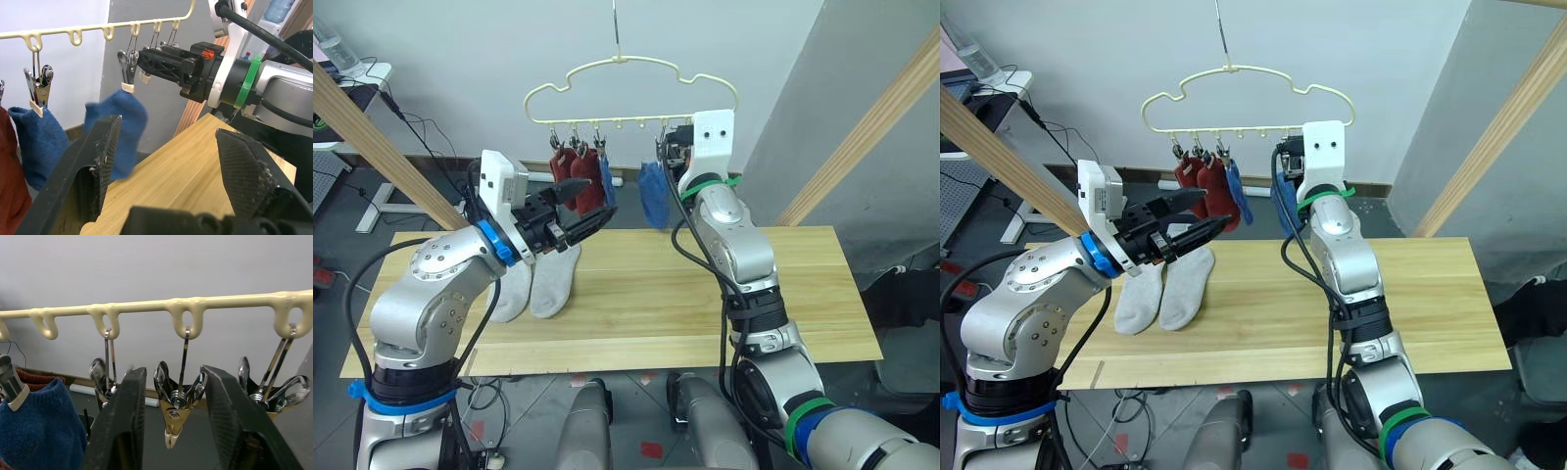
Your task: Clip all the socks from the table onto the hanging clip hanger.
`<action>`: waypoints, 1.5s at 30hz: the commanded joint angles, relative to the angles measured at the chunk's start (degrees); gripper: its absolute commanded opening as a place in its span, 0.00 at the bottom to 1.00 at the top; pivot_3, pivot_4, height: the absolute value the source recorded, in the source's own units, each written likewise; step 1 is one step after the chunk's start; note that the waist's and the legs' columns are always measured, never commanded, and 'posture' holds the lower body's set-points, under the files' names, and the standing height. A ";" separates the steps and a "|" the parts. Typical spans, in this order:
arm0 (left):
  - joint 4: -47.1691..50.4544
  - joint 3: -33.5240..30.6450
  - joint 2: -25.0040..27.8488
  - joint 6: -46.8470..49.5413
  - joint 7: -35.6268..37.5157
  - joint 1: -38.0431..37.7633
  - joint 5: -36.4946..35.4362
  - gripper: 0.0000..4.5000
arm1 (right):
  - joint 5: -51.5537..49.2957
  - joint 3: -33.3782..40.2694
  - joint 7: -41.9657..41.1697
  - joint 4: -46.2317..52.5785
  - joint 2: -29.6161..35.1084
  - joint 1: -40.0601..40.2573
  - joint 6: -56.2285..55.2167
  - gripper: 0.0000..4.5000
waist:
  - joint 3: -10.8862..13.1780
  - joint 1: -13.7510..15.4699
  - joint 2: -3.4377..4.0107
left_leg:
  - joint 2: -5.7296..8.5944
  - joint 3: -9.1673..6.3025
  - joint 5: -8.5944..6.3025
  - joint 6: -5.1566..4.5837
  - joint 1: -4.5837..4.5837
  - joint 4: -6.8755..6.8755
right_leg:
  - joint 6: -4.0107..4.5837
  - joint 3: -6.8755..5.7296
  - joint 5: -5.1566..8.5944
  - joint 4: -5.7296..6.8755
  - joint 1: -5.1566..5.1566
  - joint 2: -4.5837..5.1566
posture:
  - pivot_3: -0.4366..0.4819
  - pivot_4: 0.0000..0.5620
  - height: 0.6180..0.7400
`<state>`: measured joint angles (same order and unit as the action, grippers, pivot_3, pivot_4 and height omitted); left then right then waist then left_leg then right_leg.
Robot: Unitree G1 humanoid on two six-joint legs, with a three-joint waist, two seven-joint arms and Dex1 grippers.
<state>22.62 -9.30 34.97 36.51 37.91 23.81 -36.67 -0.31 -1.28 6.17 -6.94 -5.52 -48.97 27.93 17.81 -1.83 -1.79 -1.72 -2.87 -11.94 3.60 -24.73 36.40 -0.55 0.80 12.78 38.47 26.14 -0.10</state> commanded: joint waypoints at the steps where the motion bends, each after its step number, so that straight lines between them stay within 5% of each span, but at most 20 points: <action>1: 1.69 -0.55 -0.04 -1.68 -0.05 -0.10 0.16 0.76 | -0.27 -0.09 -0.27 2.18 -0.55 -1.43 -1.42 0.42 | 0.00 0.00 0.00 | 0.00 0.00 0.00 0.00 0.00 0.00 | 0.00 0.00 0.00 0.00 0.00 0.00 | 0.52 0.57 1.00; 27: 1.69 -0.19 -0.34 -2.68 -0.30 -0.86 0.47 0.76 | -6.40 2.67 -5.09 1.78 -0.78 -2.36 -2.59 0.42 | 0.00 0.02 0.00 | 0.00 0.00 0.00 0.00 0.00 -0.01 | 0.00 0.00 0.00 -0.01 0.00 0.00 | 0.52 0.56 1.00; 34: 1.56 -0.06 -0.37 -2.72 -0.40 -0.86 0.59 0.76 | -6.38 2.97 -4.99 1.71 -0.71 -2.27 -2.46 0.01 | 0.00 0.02 0.00 | 0.00 0.00 0.00 0.00 0.00 -0.01 | 0.00 0.00 0.00 -0.01 0.00 0.00 | 0.52 0.56 1.00; 45: 1.30 0.41 -0.40 -2.62 -0.67 -0.54 0.78 0.76 | -6.80 2.93 -6.33 2.82 0.69 -1.72 -1.09 0.01 | 0.01 0.02 0.01 | -0.01 0.00 0.00 0.00 0.00 -0.02 | 0.00 0.00 0.00 -0.02 0.01 0.00 | 0.52 0.57 1.00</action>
<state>22.56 -8.87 34.52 34.76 37.11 23.04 -36.16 -5.91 1.26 0.98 -6.98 -5.24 -50.05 26.87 17.82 -1.81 -1.79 -1.72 -2.87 -11.94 3.60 -24.74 36.37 -0.55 0.80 12.78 38.45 26.15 -0.10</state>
